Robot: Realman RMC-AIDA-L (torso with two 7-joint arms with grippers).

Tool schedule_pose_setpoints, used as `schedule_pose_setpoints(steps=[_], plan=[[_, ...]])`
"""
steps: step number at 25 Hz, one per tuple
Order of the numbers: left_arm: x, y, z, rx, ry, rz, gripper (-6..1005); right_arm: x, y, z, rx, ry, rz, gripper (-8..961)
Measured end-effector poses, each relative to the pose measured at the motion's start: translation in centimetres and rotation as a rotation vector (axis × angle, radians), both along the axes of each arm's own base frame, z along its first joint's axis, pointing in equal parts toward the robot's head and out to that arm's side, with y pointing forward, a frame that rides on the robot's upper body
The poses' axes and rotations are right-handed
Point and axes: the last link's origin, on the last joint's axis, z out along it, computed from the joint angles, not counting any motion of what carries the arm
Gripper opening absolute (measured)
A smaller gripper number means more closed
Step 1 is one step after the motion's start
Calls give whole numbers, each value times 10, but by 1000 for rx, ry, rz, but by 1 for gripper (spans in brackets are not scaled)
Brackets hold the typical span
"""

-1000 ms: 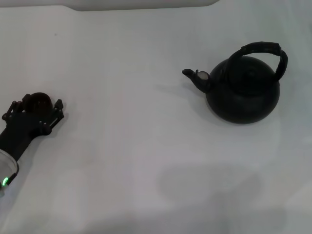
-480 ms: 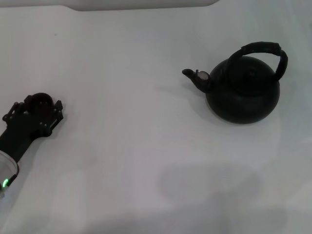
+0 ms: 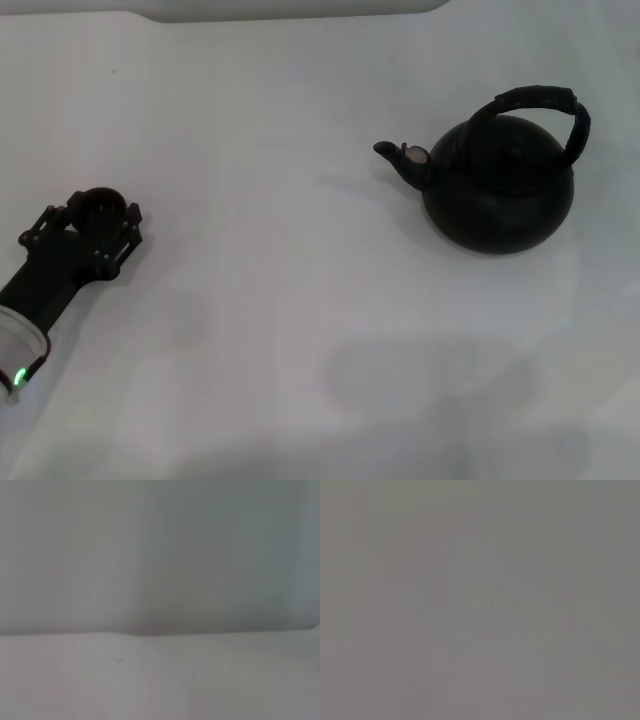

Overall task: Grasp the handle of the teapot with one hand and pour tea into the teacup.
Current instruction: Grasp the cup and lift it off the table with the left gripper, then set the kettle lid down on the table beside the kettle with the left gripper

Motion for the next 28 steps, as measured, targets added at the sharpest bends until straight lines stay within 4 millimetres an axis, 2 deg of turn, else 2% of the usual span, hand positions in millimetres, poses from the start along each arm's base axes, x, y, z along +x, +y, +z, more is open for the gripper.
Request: schedule_pose_setpoints(steps=[6, 11, 15, 21, 28], plan=[[23, 10, -8, -37, -18, -107, 695, 1, 0, 0, 2, 1, -2, 708], [50, 22, -27, -143, -1, -231, 694, 0, 0, 0, 3, 1, -1, 708], [62, 24, -39, -203, 8, -273, 694, 0, 0, 0, 3, 2, -1, 708], [65, 21, -47, -243, 18, -282, 695, 0, 0, 0, 3, 1, 0, 708], [58, 16, -53, -279, 46, -242, 696, -2, 2, 1, 4, 1, 6, 709]])
